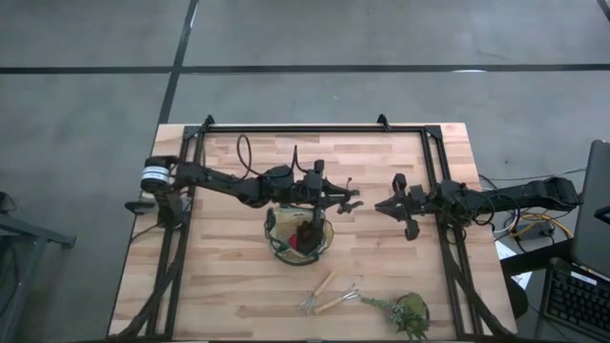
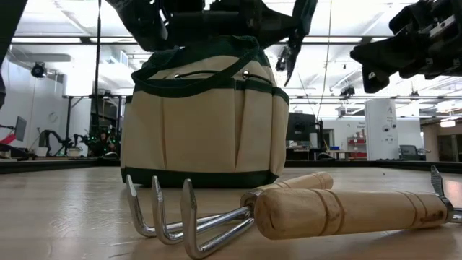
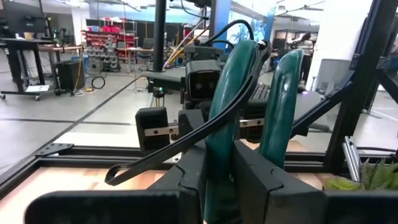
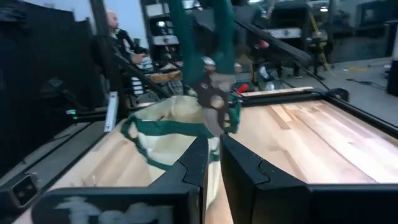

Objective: Pick & Place Garden tools in Gardening bag
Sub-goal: Put the green shear scissors into the gardening bag

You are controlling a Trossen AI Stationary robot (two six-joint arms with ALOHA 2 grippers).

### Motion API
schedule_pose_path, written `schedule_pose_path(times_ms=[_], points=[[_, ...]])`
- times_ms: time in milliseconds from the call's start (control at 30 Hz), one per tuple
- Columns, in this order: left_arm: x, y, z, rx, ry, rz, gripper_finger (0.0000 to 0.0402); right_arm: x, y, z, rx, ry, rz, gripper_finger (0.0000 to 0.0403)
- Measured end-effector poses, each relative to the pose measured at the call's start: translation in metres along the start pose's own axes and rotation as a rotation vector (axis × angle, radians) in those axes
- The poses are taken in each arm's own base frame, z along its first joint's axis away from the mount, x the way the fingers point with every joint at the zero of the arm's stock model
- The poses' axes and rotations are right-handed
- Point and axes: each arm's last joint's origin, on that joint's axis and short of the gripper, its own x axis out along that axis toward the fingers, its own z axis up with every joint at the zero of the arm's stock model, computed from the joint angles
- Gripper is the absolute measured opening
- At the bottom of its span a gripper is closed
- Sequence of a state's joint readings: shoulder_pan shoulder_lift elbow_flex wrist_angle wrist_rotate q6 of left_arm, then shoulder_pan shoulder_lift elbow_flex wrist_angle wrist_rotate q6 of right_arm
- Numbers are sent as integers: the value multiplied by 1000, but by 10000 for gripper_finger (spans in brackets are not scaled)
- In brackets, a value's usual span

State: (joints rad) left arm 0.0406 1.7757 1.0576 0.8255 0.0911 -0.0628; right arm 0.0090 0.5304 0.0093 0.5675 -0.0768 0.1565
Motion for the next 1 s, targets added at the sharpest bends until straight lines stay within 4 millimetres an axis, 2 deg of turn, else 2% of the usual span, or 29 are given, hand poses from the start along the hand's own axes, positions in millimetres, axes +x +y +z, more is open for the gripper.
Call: schedule_pose_path(times_ms=[133, 533, 1000], points=[[3, 0, -7, -17, -18, -25, 60, 0, 0, 0, -3, 1, 3, 63], [9, -1, -24, -42, -17, -30, 60, 0, 2, 8, -40, -85, 28, 189], [15, 0, -21, -76, -8, -15, 60, -1, 4, 15, -76, -149, 76, 196]])
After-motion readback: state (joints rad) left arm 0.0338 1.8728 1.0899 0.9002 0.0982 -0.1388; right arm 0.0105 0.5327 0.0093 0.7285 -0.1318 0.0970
